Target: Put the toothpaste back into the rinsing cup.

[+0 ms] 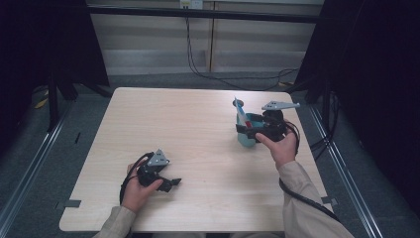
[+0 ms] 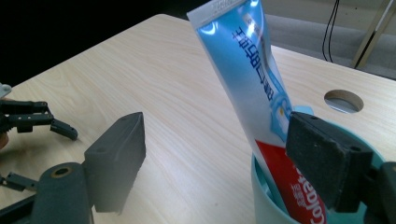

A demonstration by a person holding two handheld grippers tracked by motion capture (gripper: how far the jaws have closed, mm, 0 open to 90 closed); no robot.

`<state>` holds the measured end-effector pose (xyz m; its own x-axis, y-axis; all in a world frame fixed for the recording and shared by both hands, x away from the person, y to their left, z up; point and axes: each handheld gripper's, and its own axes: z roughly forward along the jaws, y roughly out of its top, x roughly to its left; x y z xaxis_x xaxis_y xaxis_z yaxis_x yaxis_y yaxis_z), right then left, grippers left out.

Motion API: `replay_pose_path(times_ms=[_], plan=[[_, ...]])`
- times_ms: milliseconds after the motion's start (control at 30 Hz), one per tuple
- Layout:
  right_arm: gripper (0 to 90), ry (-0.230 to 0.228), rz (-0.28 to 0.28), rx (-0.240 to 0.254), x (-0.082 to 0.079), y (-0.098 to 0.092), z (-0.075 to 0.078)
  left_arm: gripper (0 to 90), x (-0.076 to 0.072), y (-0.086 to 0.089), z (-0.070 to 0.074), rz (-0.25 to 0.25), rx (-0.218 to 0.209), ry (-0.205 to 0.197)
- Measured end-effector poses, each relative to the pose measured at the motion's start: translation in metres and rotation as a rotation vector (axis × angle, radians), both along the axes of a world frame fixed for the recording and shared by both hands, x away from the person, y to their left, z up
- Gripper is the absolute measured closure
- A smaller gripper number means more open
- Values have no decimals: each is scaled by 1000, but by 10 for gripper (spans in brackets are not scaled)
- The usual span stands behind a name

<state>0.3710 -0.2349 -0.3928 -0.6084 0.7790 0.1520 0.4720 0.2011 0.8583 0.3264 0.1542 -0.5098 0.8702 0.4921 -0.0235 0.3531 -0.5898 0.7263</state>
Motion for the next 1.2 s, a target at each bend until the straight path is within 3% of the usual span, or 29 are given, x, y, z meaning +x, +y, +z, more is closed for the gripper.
replay_pose_path(times_ms=[500, 567, 733, 1200], plan=[[180, 9, 17, -13, -26, -15, -6, 155, 0, 0, 0, -3, -2, -2], [173, 11, 19, -39, -29, -16, -7, 155, 0, 0, 0, -2, -1, -1], [167, 18, 42, -47, -36, -19, -11, 154, 0, 0, 0, -3, -1, -2], [158, 53, 37, -55, -56, -35, -30, 154, 0, 0, 0, -3, -2, -3]])
